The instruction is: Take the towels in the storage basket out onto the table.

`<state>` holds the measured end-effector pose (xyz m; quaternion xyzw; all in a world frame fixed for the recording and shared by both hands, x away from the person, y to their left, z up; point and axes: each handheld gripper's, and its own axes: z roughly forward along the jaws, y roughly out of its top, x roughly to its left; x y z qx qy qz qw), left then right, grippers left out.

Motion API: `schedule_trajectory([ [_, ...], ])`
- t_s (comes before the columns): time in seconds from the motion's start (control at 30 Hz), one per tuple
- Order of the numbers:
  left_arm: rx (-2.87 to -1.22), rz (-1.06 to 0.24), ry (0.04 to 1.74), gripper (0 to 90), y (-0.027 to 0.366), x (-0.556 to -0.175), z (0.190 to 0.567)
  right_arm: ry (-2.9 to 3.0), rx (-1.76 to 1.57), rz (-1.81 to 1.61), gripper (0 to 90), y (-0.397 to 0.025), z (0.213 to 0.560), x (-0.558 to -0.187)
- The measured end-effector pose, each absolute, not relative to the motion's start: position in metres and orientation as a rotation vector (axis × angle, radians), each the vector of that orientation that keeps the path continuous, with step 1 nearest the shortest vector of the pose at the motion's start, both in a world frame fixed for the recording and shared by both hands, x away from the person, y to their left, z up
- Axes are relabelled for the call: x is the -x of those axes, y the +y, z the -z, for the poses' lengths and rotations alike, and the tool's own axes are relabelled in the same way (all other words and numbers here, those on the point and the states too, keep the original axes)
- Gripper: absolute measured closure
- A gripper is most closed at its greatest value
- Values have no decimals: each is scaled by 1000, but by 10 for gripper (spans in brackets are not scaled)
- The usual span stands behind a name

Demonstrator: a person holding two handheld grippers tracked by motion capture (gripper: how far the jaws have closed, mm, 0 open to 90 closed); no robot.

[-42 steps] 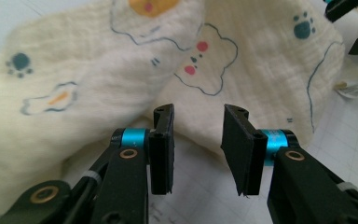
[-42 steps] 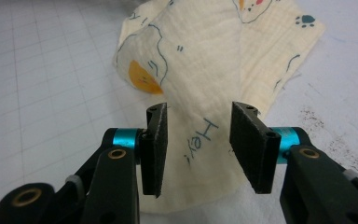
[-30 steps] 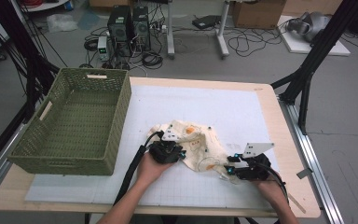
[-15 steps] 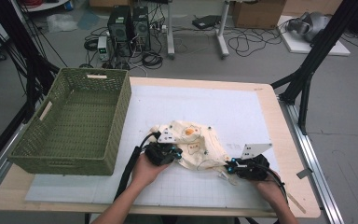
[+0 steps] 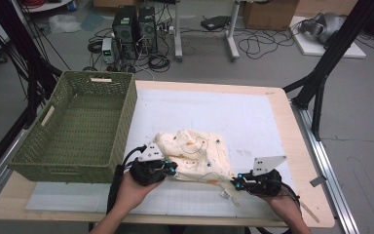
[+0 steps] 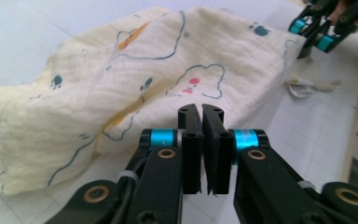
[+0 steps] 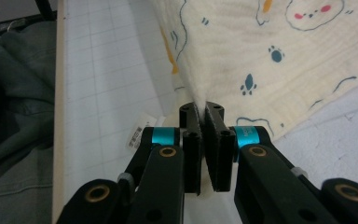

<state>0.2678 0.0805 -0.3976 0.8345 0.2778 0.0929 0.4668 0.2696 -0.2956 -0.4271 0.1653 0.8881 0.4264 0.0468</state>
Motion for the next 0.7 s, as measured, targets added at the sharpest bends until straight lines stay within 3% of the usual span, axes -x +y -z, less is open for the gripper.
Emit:
schedule_trajectory([
  [0.13,-2051,-219,710,762,87,-269,406,2716,-525,-1302,835,-300,428,-269],
  [0.47,-2095,-174,770,703,91,-276,434,2714,-548,-1309,715,-301,432,-274],
  [0.6,-2118,-175,766,710,84,-280,438,2721,-533,-1296,699,-298,433,-275],
  [0.7,-2149,-173,766,764,78,-283,443,2701,-531,-1331,684,-300,431,-274],
])
